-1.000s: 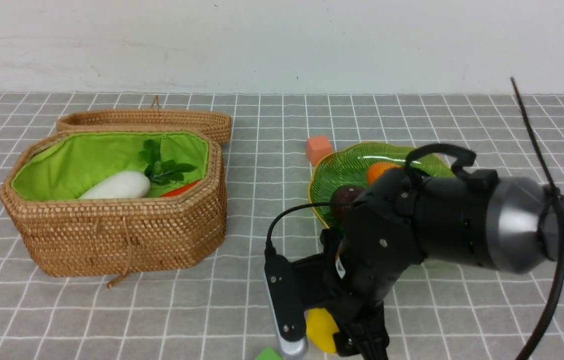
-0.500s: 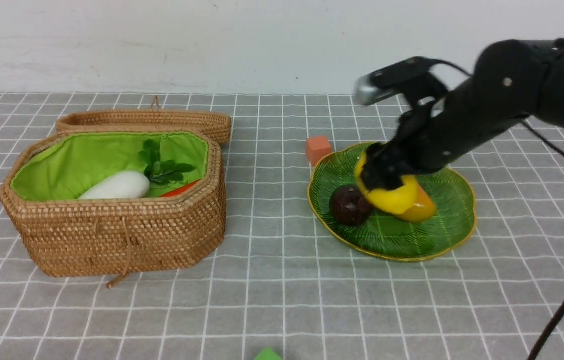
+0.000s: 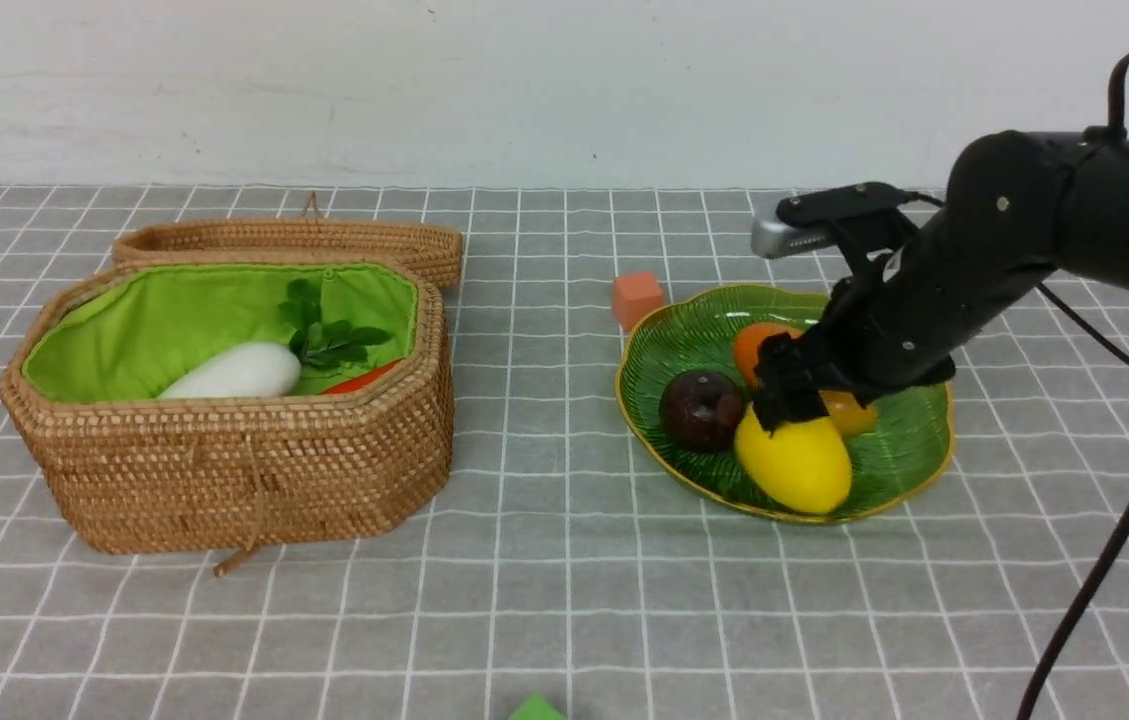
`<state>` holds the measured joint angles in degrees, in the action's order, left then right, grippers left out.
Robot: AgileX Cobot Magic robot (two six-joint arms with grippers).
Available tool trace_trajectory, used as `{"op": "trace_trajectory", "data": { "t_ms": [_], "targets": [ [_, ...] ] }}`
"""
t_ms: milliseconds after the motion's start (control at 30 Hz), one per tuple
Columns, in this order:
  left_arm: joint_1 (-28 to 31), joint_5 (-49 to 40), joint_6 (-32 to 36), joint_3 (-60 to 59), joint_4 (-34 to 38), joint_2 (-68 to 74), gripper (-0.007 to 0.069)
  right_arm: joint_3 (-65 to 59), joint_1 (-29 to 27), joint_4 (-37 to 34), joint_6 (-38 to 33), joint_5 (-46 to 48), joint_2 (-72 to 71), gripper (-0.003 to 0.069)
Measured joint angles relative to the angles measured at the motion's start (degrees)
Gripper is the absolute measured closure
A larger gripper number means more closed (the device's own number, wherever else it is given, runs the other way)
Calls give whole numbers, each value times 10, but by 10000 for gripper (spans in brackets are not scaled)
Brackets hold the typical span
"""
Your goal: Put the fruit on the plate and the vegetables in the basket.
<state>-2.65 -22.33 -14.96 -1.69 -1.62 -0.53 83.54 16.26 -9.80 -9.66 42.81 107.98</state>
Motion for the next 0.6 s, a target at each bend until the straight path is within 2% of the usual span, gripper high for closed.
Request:
{"op": "trace_trajectory", "data": {
  "t_ms": [133,200,233,300,333,367,400,467,600],
  "targets": [
    [0,0,0,0,0,0,391,-18,-2,20,15,33,-29,13],
    [0,0,0,0,0,0,388,-53,-2,19,20,54,-71,100],
    [0,0,0,0,0,0,388,-61,-2,17,20,58,-79,120],
    [0,0,0,0,0,0,386,-123,-2,1,23,63,-135,295],
    [0,0,0,0,0,0,386,-123,-2,-1,23,63,-139,312],
    [0,0,0,0,0,0,386,-175,-2,-16,23,63,-180,472],
    [0,0,0,0,0,0,386,-181,-2,-19,23,63,-184,490],
    [0,0,0,0,0,0,386,-252,-2,-35,23,67,-242,652],
    [0,0,0,0,0,0,386,-297,-2,-45,23,93,-289,676]
  ]
}}
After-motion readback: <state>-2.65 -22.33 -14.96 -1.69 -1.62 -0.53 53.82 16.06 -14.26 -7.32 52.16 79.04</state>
